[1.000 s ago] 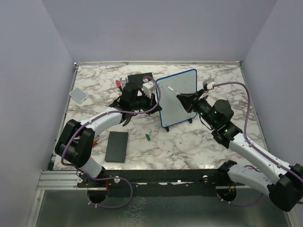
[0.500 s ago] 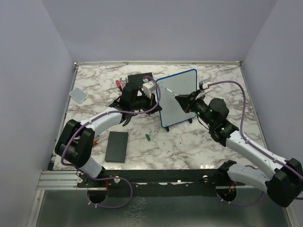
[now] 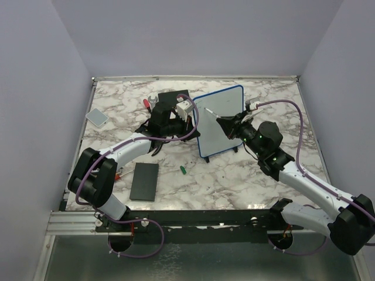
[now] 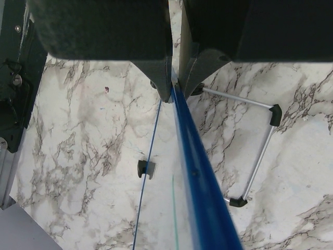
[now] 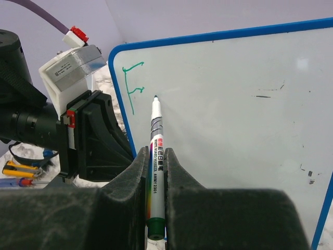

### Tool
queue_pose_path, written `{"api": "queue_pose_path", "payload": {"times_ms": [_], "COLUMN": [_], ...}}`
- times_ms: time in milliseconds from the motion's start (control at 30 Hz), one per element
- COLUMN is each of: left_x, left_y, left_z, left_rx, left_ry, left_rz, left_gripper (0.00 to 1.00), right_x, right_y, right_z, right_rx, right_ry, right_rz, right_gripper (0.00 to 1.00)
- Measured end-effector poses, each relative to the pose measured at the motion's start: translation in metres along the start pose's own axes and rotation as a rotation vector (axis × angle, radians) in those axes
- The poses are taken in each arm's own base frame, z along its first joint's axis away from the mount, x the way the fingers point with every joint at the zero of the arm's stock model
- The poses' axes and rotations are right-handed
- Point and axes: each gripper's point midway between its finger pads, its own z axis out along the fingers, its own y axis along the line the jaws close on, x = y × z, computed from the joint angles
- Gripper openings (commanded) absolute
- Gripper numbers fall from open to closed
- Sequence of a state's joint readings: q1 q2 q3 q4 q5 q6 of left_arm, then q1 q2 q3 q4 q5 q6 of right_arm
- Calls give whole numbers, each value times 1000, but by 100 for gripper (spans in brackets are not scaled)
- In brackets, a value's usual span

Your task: Write a sentence on the whiteboard

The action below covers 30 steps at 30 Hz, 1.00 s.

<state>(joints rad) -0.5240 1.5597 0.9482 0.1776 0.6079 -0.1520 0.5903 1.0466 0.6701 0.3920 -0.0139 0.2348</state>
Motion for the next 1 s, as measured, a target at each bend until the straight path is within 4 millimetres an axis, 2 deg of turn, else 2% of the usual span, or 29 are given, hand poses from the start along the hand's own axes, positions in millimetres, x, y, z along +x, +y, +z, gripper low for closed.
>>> {"api": "queue_pose_path", "payload": {"times_ms": [533, 1000], "left_x": [0, 0], "left_y": [0, 0], "left_z": [0, 0], "left_rx": [0, 0], "left_ry": [0, 0], "left_rz": [0, 0], "left_gripper": [0, 0], "right_x": [4, 12], "right_y": [11, 9], "right_z": [6, 2], "right_rx": [-66, -63], "right_ry": [17, 39], "right_rz": [-18, -16], "right_gripper": [1, 1]}}
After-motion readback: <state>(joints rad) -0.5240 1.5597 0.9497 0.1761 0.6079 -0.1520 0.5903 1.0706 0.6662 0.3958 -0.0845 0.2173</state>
